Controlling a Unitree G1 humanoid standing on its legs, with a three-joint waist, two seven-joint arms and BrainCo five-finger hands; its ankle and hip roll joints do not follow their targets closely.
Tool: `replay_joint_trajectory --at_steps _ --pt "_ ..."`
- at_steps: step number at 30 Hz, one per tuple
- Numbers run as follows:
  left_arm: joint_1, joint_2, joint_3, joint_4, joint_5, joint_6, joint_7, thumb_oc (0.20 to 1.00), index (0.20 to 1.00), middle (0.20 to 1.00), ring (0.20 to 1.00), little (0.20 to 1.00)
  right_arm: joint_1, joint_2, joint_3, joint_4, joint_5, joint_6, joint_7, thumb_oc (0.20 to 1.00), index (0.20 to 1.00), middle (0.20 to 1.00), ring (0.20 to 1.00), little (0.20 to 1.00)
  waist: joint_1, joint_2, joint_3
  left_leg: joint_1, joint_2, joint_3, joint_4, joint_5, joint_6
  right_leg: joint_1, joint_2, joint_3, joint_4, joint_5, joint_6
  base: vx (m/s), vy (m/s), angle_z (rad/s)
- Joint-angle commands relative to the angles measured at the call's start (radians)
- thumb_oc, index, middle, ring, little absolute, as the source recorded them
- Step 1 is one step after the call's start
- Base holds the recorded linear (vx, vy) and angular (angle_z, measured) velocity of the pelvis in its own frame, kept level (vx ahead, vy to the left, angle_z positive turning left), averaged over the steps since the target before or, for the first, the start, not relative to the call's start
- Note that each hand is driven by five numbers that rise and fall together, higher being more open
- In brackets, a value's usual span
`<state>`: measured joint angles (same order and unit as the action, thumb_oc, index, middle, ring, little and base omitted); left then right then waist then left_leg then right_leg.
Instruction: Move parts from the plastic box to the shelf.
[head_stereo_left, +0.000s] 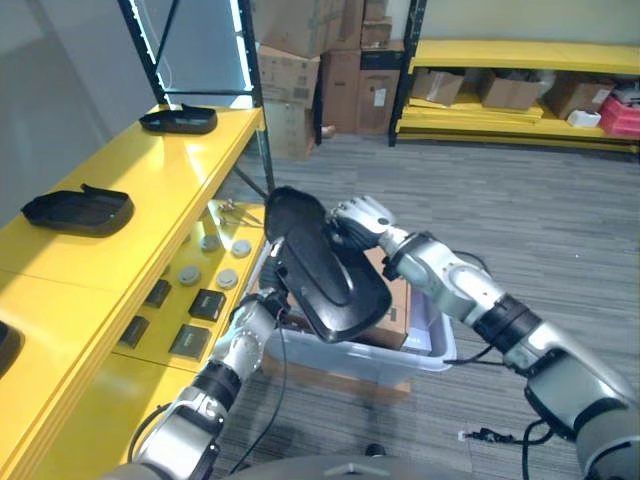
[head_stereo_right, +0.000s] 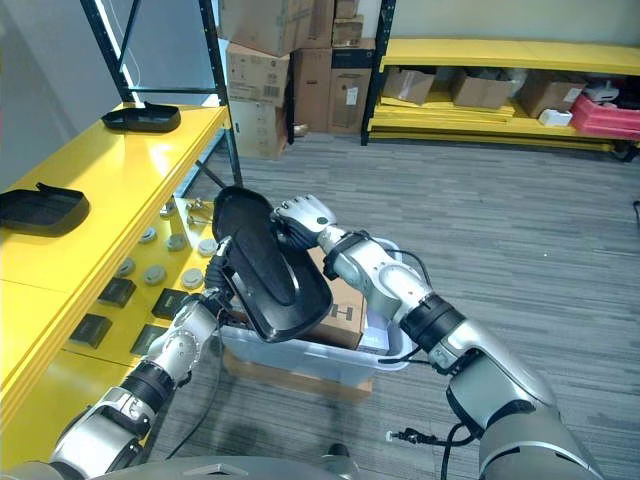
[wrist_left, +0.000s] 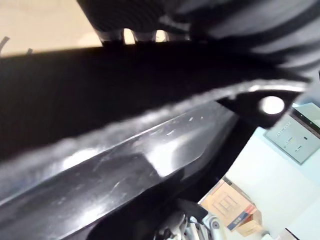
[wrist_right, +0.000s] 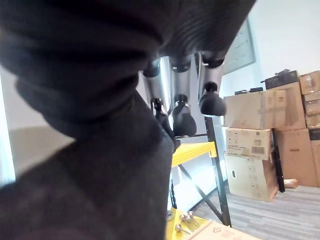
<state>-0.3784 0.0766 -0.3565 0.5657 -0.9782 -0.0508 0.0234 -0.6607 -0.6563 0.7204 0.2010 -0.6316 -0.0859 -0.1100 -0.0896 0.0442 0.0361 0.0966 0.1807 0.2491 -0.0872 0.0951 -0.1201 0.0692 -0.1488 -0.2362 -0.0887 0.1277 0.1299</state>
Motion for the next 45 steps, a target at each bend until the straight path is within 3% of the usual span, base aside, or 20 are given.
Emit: replay_joint_trajectory --at_steps 1,14,15,16,19,21,25,27,31,37,38,45 --pt "-0.177 -0.014 -0.089 0.008 0.099 -0.066 -0.028 0.2 0.2 0.2 0.2 0.2 -0.044 0.064 0.014 -0.105 0.08 -0.098 -0.011 0.2 0.2 0.2 0.2 0.2 0.022 -0.045 -0.01 0.045 0.013 -0.005 0.0 -0.034 -0.02 0.051 -0.061 -0.037 0.043 -0.062 0.052 0.0 0.0 0.0" --pt "-0.177 0.026 -0.13 -0.046 0.253 -0.097 -0.013 0.2 0.2 0.2 0.2 0.2 0.011 0.072 -0.019 -0.207 0.224 -0.145 0.019 0.2 0.2 0.2 0.2 0.2 0.025 -0.049 -0.015 0.053 0.01 -0.004 0.005 -0.038 -0.017 0.056 -0.064 -0.033 0.047 -0.067 0.052 0.0 0.0 0.0" --pt "-0.175 0.031 -0.126 -0.048 0.267 -0.101 -0.007 0.2 0.2 0.2 0.2 0.2 0.015 0.069 -0.028 -0.215 0.238 -0.146 0.02 0.451 0.451 0.451 0.451 0.451 0.026 -0.05 -0.016 0.053 0.009 -0.004 0.005 -0.038 -0.017 0.056 -0.064 -0.032 0.046 -0.067 0.052 0.0 0.0 0.0" --pt "-0.165 0.042 -0.108 -0.053 0.288 -0.109 0.009 0.2 0.2 0.2 0.2 0.2 0.043 0.056 -0.066 -0.23 0.255 -0.145 0.005 1.0 1.0 1.0 1.0 1.0 0.024 -0.05 -0.017 0.053 0.008 -0.003 0.005 -0.039 -0.017 0.055 -0.064 -0.031 0.048 -0.066 0.052 0.0 0.0 0.0" --pt "-0.152 0.054 -0.085 -0.054 0.317 -0.112 0.029 0.2 0.2 0.2 0.2 0.2 0.091 0.045 -0.126 -0.252 0.28 -0.141 -0.005 1.0 1.0 1.0 1.0 1.0 0.025 -0.052 -0.018 0.053 0.009 -0.003 0.005 -0.039 -0.016 0.055 -0.064 -0.03 0.048 -0.066 0.053 0.0 0.0 0.0" --pt "-0.117 0.12 -0.025 -0.085 0.489 -0.134 0.09 0.2 0.2 0.2 0.2 0.2 0.273 0.028 -0.351 -0.3 0.352 -0.143 -0.068 1.0 1.0 1.0 1.0 1.0 0.017 -0.05 -0.012 0.058 0.009 -0.003 0.007 -0.043 -0.015 0.058 -0.063 -0.033 0.052 -0.07 0.054 0.0 -0.001 0.02" --pt "-0.081 0.157 0.011 -0.118 0.592 -0.151 0.121 0.2 0.2 0.2 0.2 0.2 0.387 0.04 -0.481 -0.317 0.378 -0.152 -0.093 1.0 1.0 1.0 1.0 1.0 0.014 -0.05 -0.017 0.055 0.008 -0.002 0.005 -0.042 -0.014 0.055 -0.063 -0.031 0.05 -0.067 0.054 0.01 0.0 0.01" --pt "-0.025 0.208 0.07 -0.189 0.757 -0.169 0.182 0.2 0.2 0.2 0.2 0.2 0.545 0.123 -0.64 -0.303 0.513 -0.176 -0.111 1.0 1.0 1.0 1.0 1.0 0.004 -0.049 -0.015 0.057 0.007 0.0 0.004 -0.045 -0.014 0.052 -0.061 -0.028 0.052 -0.069 0.055 0.01 -0.003 -0.04" --pt "0.044 0.259 0.158 -0.308 0.91 -0.2 0.245 0.2 0.2 0.2 0.2 0.2 0.711 0.204 -0.747 -0.145 0.618 -0.176 -0.151 1.0 1.0 1.0 1.0 1.0 -0.006 -0.045 -0.01 0.064 0.006 0.007 0.003 -0.05 -0.016 0.049 -0.061 -0.02 0.058 -0.074 0.056 0.0 -0.005 0.0" --pt "0.117 0.294 0.25 -0.456 1.019 -0.226 0.281 0.2 0.2 0.2 0.2 0.2 0.817 0.242 -0.725 0.112 0.667 -0.151 -0.097 1.0 1.0 1.0 1.0 1.0 -0.007 -0.044 -0.008 0.065 0.008 0.009 0.003 -0.047 -0.016 0.039 -0.059 -0.009 0.07 -0.079 0.052 -0.01 -0.022 -0.03" --pt "0.161 0.311 0.289 -0.532 1.058 -0.242 0.286 0.2 0.2 0.2 0.2 0.2 0.828 0.253 -0.687 0.256 0.67 -0.13 -0.061 1.0 1.0 1.0 1.0 1.0 0.004 -0.045 -0.002 0.066 0.014 0.003 0.007 -0.043 -0.019 0.04 -0.057 -0.011 0.08 -0.089 0.048 -0.02 -0.065 -0.06" --pt "0.325 0.313 0.413 -0.716 1.06 -0.289 0.307 0.2 0.2 0.2 0.2 0.2 0.796 0.337 -0.556 0.629 0.702 -0.08 0.036 1.0 1.0 1.0 1.0 1.0 0.068 -0.033 0.037 0.032 0.045 -0.054 0.061 -0.015 -0.041 0.065 -0.026 -0.03 0.083 -0.124 0.014 -0.04 -0.112 0.06"
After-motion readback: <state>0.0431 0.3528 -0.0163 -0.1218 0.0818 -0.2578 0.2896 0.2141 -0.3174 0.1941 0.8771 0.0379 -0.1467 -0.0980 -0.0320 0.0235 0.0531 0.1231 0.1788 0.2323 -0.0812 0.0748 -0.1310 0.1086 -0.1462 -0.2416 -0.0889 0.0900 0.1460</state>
